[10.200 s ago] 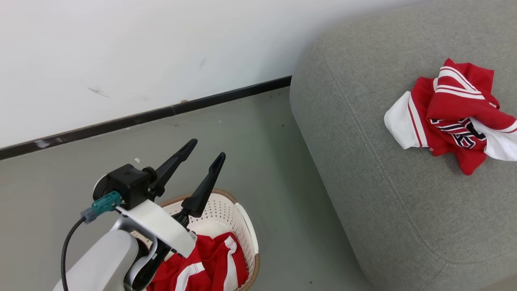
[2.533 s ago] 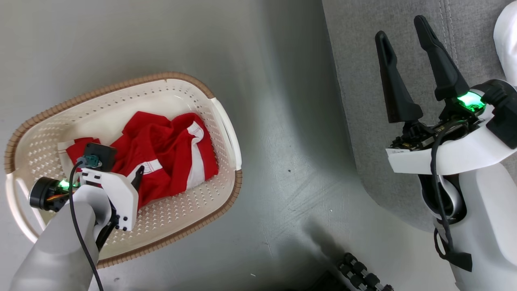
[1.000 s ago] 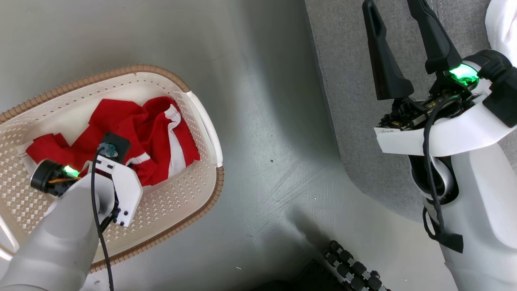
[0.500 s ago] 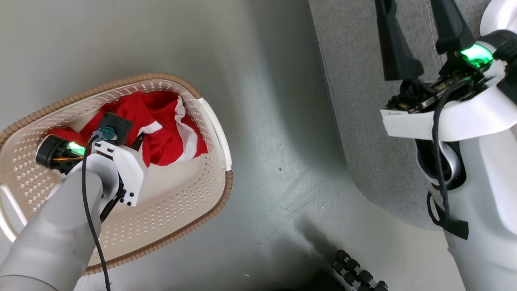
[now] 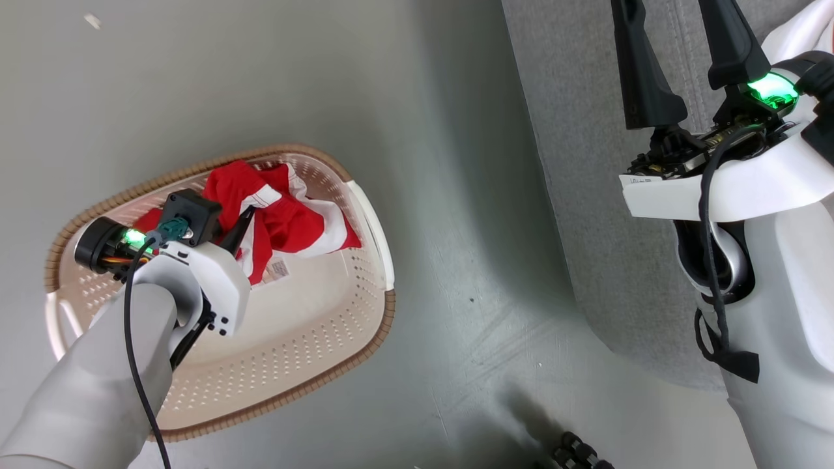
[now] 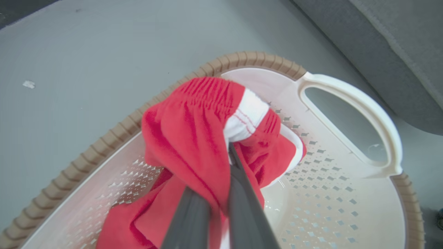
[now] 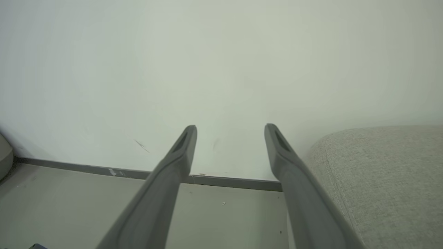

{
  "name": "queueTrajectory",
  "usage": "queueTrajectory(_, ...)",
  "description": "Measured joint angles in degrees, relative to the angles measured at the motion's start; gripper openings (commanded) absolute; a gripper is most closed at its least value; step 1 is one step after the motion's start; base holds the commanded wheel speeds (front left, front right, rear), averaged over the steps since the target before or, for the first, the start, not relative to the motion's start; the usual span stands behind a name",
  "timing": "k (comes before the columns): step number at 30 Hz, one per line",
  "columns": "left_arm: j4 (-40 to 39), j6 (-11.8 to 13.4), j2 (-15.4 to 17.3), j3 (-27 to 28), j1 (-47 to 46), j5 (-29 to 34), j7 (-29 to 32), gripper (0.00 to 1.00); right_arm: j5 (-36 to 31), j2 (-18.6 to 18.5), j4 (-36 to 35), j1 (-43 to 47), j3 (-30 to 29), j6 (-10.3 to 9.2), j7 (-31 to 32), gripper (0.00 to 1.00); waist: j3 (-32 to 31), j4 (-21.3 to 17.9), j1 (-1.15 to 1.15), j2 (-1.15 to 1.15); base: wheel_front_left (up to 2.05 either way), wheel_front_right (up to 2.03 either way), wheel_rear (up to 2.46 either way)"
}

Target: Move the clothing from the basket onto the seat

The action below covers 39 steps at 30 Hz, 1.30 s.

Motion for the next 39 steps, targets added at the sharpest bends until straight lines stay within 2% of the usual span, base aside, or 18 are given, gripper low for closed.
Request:
queueTrajectory(16,-6.68,0.0,0.37,-0.76,4.26,-4.01,-3.72,0.0,0.3,-2.36,3.35,0.55,0.38,0.0,0.0,1.0,-9.49,3.57,0.0,0.0,0.0,0.0,0.0)
queueTrajectory(29,-15.46,0.0,0.33,0.73,7.93,-7.53,-4.69,0.0,1.21,-4.32,5.72,5.91,0.75,0.0,0.0,1.0,-18.72,6.79,0.0,0.0,0.0,0.0,0.0)
queueTrajectory(39,-23.17,0.0,0.1,0.91,9.25,-8.48,-4.74,0.0,2.61,-5.23,7.81,11.01,3.37,0.0,0.0,1.0,-25.59,8.92,0.0,0.0,0.0,0.0,0.0)
